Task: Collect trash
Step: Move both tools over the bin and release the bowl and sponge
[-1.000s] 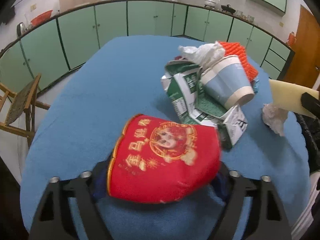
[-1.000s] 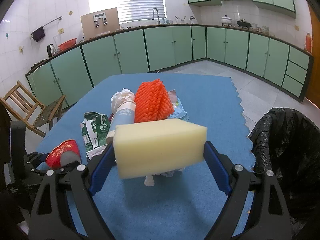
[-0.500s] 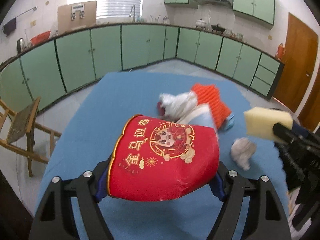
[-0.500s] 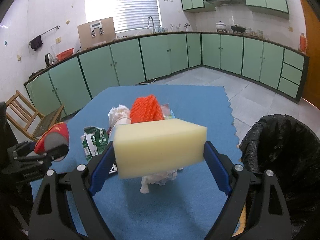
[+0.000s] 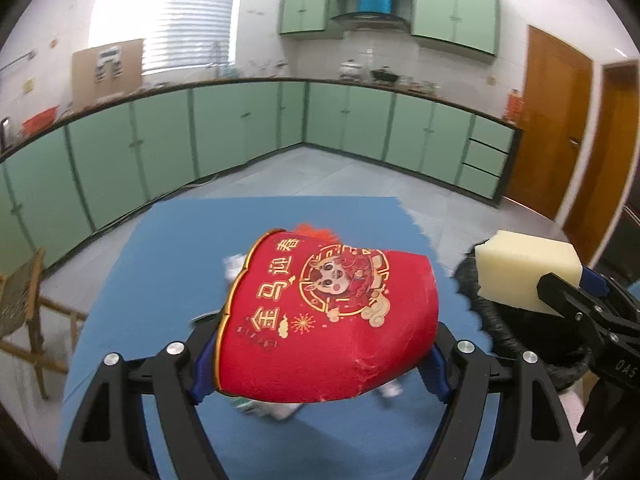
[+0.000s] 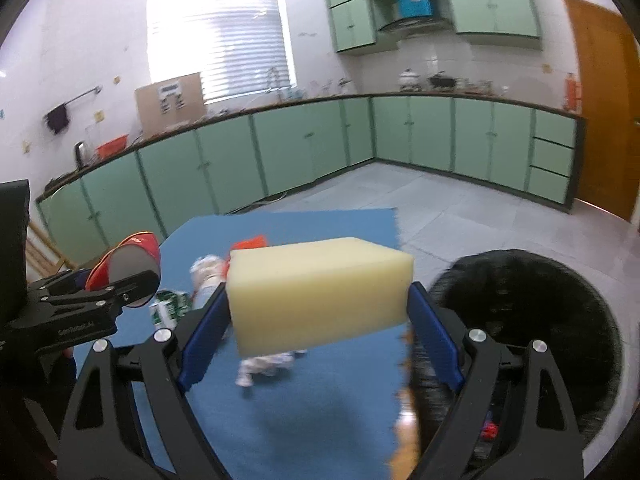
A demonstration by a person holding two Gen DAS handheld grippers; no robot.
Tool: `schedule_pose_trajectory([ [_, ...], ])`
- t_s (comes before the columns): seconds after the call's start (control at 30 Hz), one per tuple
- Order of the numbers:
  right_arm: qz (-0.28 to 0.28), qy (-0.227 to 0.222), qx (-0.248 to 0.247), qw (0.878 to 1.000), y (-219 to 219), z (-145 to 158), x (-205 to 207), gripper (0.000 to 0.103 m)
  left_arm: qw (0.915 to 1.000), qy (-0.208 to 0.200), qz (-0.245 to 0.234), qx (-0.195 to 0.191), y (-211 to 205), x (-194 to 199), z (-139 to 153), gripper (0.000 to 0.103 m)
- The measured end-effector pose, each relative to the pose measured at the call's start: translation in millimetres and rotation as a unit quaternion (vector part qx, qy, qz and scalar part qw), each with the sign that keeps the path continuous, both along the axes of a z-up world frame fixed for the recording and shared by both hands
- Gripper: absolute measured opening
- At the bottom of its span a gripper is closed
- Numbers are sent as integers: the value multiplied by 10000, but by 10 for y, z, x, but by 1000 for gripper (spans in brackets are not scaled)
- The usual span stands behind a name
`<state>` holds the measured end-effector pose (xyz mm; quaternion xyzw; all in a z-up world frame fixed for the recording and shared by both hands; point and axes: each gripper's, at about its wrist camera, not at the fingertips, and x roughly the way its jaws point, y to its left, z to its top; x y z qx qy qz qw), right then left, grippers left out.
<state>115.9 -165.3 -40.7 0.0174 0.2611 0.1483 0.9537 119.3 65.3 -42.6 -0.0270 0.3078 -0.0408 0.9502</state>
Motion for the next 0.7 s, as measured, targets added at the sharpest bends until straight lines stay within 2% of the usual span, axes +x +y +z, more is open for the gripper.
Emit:
schedule_pose_trajectory([
  [0.17, -642, -66, 2, 9979, -598, 49, -76, 84, 9978, -88, -651, -28, -581, 164, 68, 77],
  [0.4, -1547, 38, -28, 9879, -1471, -46, -90, 84, 9876, -192, -1558, -15, -1510, 369, 72, 78],
  [0.53, -1823, 126, -63, 9832, -1811, -184, -43, 84, 9813, -148, -1917, -57, -2035, 528, -11, 78],
  [0.7, -1971, 271, -120, 9799, -2080, -394, 57, 84, 9769, 26, -2137, -40, -2501, 746, -183, 78],
])
